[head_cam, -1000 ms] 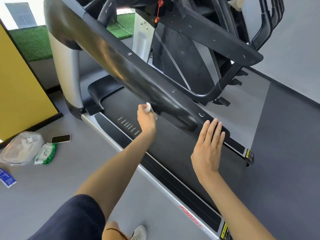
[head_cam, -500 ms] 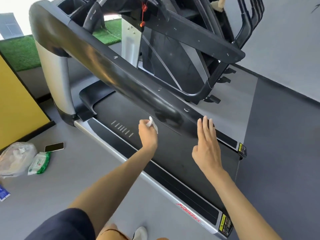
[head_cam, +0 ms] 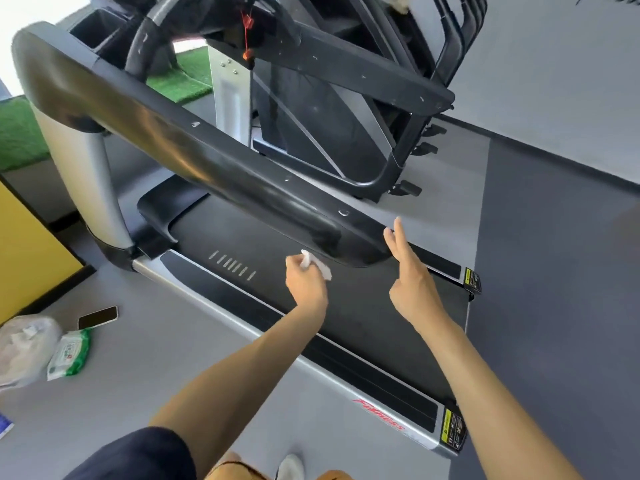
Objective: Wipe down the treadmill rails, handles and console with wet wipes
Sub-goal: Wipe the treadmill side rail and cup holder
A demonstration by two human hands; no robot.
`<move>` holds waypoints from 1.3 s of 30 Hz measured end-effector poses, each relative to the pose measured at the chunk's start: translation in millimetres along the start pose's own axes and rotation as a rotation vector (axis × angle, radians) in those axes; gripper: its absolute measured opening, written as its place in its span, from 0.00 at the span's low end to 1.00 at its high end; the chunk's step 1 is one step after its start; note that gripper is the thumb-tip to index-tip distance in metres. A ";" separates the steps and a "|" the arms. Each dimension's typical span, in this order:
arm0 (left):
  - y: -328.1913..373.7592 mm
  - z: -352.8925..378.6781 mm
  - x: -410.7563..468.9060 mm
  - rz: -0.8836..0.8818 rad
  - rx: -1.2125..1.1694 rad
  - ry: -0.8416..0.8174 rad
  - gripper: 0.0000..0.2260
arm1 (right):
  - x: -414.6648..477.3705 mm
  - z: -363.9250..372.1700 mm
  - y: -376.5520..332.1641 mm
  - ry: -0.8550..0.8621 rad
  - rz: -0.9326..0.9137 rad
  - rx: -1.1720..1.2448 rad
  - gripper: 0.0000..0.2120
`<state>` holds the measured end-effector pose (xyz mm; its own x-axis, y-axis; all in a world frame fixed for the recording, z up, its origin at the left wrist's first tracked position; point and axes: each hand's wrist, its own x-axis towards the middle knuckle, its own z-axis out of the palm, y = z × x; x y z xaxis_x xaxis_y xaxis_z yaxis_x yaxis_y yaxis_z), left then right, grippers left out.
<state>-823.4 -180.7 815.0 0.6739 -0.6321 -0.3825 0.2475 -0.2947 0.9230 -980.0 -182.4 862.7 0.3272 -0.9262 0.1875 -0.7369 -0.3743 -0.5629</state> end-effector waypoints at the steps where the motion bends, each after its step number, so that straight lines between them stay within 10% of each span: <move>1: 4.7 1.7 5.2 -0.040 -0.008 0.018 0.06 | 0.2 1.4 0.4 0.009 -0.008 -0.011 0.55; 8: 21.5 33.4 -69.7 0.379 0.108 -0.401 0.05 | -2.9 3.6 0.8 0.049 -0.067 0.007 0.47; 18: 57.3 -2.6 8.5 0.554 0.235 0.089 0.12 | -0.6 6.7 -0.1 -0.019 0.088 0.054 0.50; 29: -10.8 -9.3 5.0 1.370 0.667 -0.436 0.10 | -0.2 -4.9 -5.9 -0.082 0.123 0.069 0.49; 35: 21.4 -1.5 16.6 0.660 0.346 0.041 0.06 | -1.3 -2.1 -7.3 -0.097 0.139 0.085 0.48; 39: -19.9 25.3 -21.0 0.915 0.538 -0.318 0.11 | -0.2 -3.3 -7.3 -0.092 0.140 0.077 0.47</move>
<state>-860.1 -179.6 803.6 0.2194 -0.9027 0.3701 -0.6396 0.1534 0.7532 -976.6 -179.6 869.4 0.2795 -0.9596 0.0306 -0.7326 -0.2337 -0.6393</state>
